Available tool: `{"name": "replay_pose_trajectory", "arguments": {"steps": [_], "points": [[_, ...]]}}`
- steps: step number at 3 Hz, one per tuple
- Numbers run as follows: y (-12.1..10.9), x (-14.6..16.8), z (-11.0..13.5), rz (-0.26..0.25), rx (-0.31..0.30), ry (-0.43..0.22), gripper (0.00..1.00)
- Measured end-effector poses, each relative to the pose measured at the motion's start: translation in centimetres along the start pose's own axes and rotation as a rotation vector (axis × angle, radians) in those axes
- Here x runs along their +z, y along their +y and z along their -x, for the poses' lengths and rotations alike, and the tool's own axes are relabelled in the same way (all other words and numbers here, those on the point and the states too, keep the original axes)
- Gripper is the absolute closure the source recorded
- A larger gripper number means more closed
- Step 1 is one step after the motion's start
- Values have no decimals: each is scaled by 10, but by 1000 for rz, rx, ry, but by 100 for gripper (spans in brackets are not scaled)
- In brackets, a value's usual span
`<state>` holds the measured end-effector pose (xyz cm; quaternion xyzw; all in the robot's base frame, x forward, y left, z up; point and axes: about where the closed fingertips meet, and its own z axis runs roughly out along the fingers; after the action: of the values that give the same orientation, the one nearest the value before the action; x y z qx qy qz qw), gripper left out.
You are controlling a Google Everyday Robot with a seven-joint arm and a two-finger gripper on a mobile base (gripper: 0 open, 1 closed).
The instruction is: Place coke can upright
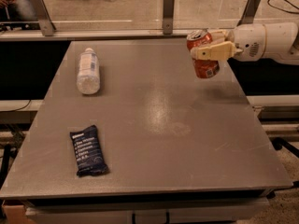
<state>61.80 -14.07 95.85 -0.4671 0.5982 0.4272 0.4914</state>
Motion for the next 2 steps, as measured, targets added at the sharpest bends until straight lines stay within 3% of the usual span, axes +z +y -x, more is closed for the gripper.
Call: {"name": "replay_pose_trajectory", "arguments": {"steps": [2], "points": [[6,4,-19,31,18,-142,100]]}}
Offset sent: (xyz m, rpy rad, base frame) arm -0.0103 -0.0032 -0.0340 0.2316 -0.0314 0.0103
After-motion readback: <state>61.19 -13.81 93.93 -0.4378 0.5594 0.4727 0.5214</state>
